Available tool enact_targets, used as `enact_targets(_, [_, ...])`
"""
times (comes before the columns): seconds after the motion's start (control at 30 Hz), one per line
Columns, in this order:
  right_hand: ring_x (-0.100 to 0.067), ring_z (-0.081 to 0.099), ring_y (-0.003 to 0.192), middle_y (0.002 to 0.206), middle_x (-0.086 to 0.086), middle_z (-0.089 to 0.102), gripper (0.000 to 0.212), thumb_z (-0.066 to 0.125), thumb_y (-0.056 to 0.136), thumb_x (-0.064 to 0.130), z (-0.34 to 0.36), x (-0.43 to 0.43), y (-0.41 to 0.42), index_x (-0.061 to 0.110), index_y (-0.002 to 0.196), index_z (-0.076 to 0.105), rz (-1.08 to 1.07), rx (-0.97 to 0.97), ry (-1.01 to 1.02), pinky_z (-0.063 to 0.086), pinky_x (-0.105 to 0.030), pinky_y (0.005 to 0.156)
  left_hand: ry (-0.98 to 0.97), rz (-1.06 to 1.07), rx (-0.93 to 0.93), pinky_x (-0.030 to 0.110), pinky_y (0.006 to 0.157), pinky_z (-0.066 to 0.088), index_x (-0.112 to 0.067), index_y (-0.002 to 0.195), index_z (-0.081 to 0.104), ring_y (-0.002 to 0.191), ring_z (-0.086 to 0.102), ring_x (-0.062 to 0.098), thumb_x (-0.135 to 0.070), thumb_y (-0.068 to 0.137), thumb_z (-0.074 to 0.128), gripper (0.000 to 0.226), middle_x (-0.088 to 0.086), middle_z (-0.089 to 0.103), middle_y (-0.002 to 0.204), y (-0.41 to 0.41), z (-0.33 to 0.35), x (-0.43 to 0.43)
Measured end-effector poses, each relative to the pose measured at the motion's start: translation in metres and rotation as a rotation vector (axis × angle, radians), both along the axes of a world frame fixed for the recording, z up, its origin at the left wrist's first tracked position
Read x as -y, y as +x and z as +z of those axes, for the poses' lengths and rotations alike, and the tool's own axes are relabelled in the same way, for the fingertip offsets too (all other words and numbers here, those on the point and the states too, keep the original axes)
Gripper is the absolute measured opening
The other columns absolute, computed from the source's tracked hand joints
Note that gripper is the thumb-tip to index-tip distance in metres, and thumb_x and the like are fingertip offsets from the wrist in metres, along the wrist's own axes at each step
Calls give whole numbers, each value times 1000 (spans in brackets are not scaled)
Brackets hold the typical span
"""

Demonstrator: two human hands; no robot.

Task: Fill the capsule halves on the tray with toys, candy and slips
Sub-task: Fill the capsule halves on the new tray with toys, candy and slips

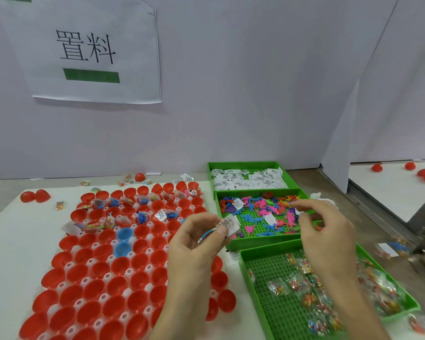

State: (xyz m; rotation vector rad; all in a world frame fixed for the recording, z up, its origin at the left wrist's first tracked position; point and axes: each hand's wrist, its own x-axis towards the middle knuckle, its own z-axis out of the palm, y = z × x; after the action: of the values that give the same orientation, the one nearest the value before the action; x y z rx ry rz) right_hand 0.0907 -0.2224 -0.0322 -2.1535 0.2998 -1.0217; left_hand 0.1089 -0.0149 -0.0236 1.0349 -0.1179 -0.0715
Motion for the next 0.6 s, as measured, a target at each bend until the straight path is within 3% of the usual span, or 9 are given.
enact_targets(0.13, [7,58,71,95,24,65,29,61,93,8,-6,4,2,34,98,72,-9,-115,-18,37,-10,57,16,4,-2,22,73,56,-15,80,72,85,69,23,0,78,70,15,7,71,86,1,-1,-2])
enact_targets(0.2, [13,57,86,99,25,64,29,61,94,11,-7,1,4,37,101,70,33,-184,-56,46,-9,75,24,5,3,22,73,56,-16,80,71,84,69,21,-1,77,71,15,6,71,85,1,0,-3])
enact_targets(0.3, [5,56,101,108,23,63,25,55,97,23,-11,0,6,40,109,69,50,-347,-144,41,-36,103,40,9,16,20,70,55,-16,82,71,82,69,19,-11,69,74,14,6,71,85,2,0,-2])
enact_targets(0.43, [4,43,106,116,28,54,31,37,100,47,-14,0,7,46,112,66,115,-623,-271,20,-33,106,29,-3,4,22,69,56,-16,81,72,81,67,19,-12,66,73,15,7,71,85,3,-1,1])
enact_targets(0.6, [-1,43,113,118,28,50,56,18,94,64,-19,-5,10,45,116,66,184,-767,-324,16,-36,112,-2,-41,6,22,68,56,-16,78,72,77,66,18,-10,65,73,14,7,70,83,1,4,2])
